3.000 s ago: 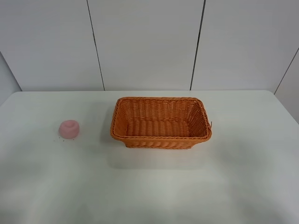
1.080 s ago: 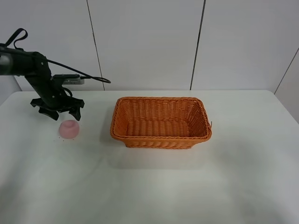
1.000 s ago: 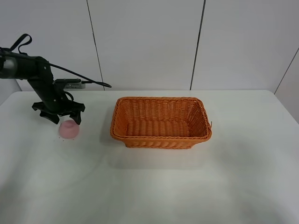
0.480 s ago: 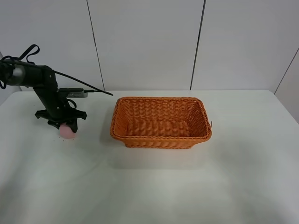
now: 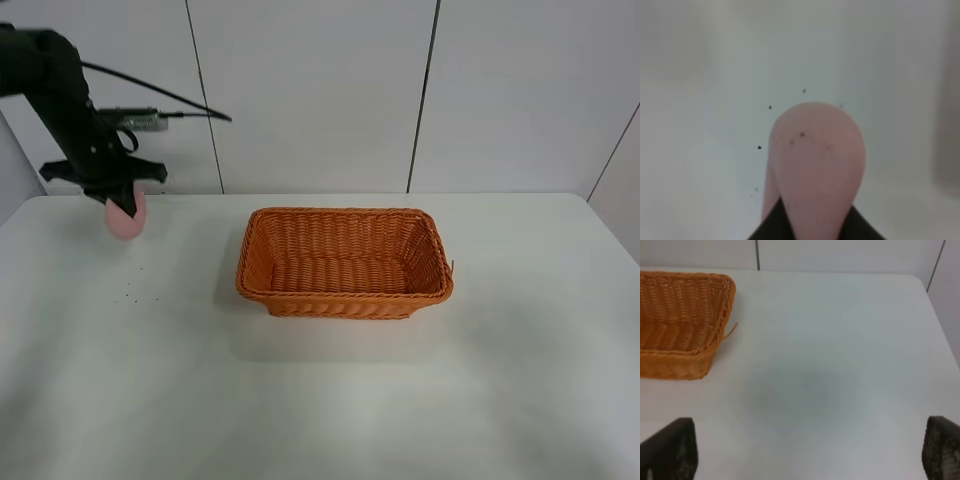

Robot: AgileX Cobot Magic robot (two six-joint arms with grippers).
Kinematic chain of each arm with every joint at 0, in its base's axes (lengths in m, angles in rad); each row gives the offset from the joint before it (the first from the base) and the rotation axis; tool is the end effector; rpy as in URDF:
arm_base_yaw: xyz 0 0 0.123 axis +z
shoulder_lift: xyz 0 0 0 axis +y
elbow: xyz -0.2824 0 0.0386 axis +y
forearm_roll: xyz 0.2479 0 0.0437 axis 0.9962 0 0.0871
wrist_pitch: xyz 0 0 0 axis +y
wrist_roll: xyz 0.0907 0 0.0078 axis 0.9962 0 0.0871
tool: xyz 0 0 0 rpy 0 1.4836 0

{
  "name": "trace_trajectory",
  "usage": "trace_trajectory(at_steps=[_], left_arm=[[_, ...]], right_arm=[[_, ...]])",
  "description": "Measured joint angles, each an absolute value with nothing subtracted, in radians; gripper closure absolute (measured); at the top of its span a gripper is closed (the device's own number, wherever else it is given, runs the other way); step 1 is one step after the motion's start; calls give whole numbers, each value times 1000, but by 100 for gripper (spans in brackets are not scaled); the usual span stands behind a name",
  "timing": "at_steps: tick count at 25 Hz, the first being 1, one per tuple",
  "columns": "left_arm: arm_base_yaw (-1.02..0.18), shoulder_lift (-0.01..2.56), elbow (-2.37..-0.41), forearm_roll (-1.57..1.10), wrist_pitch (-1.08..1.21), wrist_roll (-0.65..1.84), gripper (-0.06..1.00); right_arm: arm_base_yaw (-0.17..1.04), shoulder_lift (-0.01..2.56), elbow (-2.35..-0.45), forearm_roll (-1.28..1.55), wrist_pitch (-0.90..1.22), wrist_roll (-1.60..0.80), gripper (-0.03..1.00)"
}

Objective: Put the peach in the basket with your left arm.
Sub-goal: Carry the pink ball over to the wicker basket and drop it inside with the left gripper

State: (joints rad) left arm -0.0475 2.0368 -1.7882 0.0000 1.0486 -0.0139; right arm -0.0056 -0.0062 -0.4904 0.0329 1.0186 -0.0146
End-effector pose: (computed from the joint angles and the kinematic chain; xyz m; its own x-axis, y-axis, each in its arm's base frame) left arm 0.4439 -0.0211 0.2541 -0.9351 0.0305 -0.3530 0.0345 0.9994 -0.0049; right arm -0.0030 0.0026 0.2780 -0.4211 0.0050 -0.9070 -0.0187 0.9997 0.0142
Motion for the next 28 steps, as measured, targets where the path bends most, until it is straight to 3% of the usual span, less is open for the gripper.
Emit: trace_trajectory(at_steps=[7, 20, 26, 28], left_arm=[[-155, 2016, -1942, -48, 1168, -15, 89], [-546, 2174, -2044, -94, 1094, -72, 89], [-613, 2322, -2076, -93, 971, -77, 88], [-616, 2356, -2076, -92, 964, -77, 83]], right_arm=[[-6, -6, -490, 33, 1019, -15, 27], [-6, -6, -490, 33, 1019, -15, 27], [-6, -6, -490, 33, 1019, -15, 27], [-6, -6, -490, 33, 1019, -15, 27]])
